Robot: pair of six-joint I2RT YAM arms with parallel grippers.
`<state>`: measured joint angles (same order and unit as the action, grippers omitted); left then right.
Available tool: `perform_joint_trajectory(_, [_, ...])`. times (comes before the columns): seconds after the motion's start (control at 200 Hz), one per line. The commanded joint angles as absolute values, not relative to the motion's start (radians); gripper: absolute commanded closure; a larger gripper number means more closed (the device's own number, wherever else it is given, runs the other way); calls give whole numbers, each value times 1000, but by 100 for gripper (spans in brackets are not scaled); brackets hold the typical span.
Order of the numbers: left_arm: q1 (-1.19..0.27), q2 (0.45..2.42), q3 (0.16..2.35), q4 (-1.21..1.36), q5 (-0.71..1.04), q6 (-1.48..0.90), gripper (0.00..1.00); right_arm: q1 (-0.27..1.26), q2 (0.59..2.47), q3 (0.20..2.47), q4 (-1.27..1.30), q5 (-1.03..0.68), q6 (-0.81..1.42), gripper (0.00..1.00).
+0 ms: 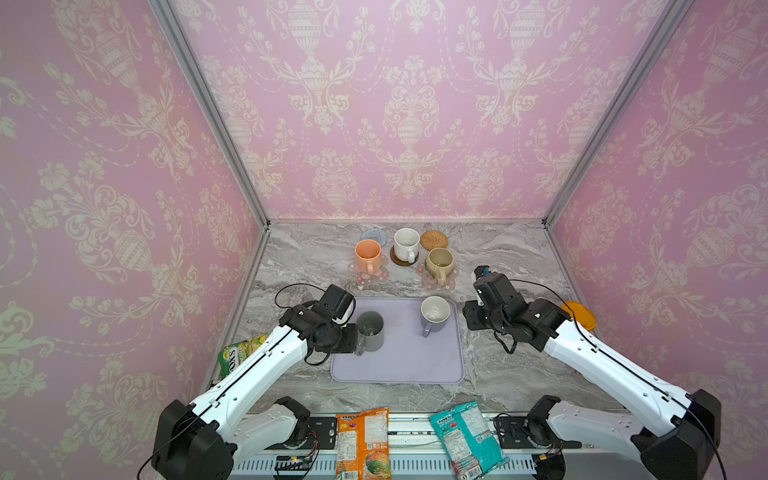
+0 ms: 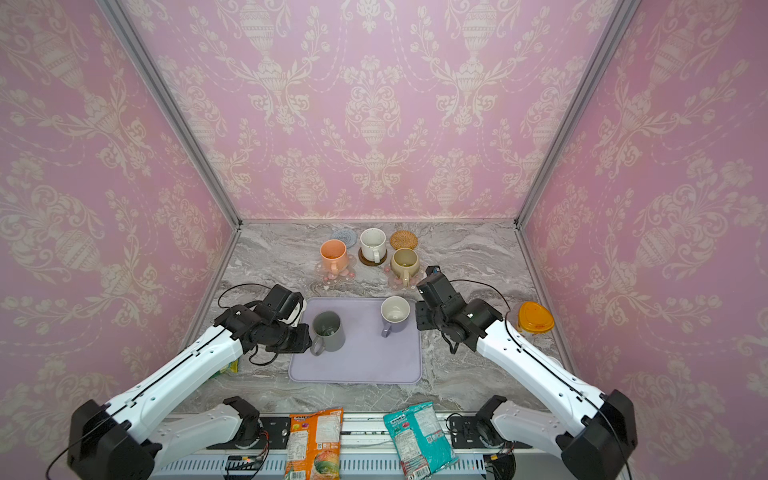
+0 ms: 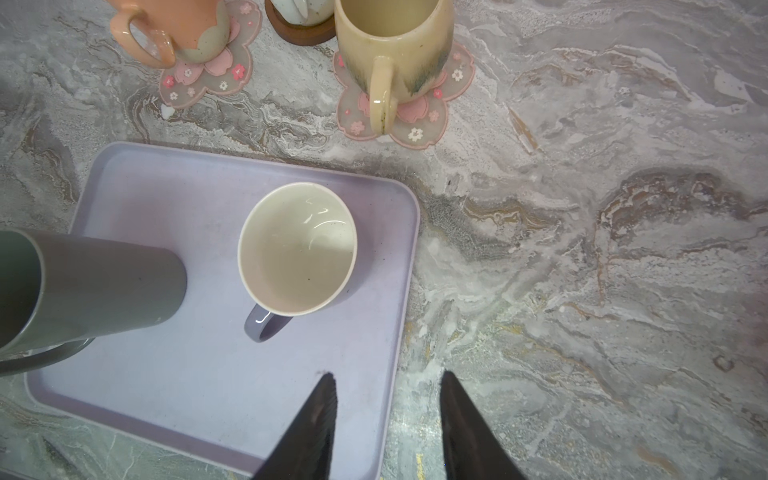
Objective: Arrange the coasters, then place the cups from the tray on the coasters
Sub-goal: 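Close the left gripper on the grey mug's rim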
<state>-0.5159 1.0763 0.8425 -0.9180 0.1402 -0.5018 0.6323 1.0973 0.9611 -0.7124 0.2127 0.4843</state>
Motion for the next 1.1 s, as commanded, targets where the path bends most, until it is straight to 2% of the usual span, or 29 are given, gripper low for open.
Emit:
perform_joint_trajectory(0.0, [-535,1032,822,-970,112,-538,67,641,1048,937,-734,215,523,57])
perform_joint_trajectory(0.26, [-611,1001,794,-935,86,-546,58,643,980,899,-756,220,559,57])
perform_joint_trajectory(0.52, [-647,1074,773,-854,39,-534,51,649,962,904,-788,237,555,56])
perform_joint_trajectory(0.816, [-677,1106,744,-703,36,-564,51,648,995,888,-770,234,535,55])
perform_joint_trajectory(1.096, [-701,1148,760,-679,-10,-576,54,649,1036,859,-716,211,548,55])
